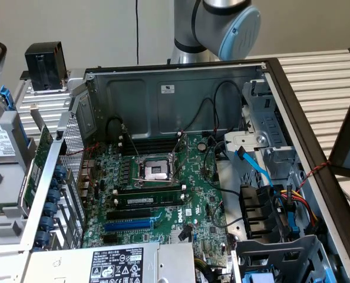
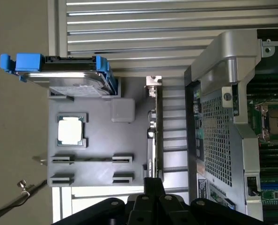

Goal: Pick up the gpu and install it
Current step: 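Reach for the gpu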

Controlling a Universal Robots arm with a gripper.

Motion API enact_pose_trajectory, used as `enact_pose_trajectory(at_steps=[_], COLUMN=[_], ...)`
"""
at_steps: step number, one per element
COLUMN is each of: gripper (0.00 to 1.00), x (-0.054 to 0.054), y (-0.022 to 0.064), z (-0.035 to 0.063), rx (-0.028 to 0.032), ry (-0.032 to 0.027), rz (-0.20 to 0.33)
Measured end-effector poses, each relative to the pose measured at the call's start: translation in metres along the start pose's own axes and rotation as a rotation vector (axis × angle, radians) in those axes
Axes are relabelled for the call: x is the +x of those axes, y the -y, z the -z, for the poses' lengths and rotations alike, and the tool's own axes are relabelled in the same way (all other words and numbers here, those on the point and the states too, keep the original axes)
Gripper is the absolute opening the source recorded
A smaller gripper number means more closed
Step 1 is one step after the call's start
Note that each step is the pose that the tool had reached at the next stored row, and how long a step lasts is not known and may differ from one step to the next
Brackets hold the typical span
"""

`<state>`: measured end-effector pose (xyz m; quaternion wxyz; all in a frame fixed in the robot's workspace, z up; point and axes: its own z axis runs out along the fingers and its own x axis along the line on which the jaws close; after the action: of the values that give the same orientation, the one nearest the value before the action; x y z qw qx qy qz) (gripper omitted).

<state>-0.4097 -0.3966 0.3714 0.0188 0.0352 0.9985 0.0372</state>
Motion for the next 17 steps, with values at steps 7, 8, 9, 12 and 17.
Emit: enact_pose_trajectory(at_steps=[7,8,9,12,17], gripper=[0.11,0.11,0.11,0.11,0.11], x=[0.0008,0.0008,0.0008,0.0008,0.0008], y=[-0.0049,-0.0049,-0.0049,-0.005,-0.005], z=[-0.0016,-0.0017,-0.0016,-0.0016,-0.0016], rx=[-0.001,-0.0011,-0.001,-0.0011,-0.001], ry=[-0.0008,-0.0007,-0.0008,-0.0008,-0.0008], rz=[0.0,0.0,0.0,0.0,0.0])
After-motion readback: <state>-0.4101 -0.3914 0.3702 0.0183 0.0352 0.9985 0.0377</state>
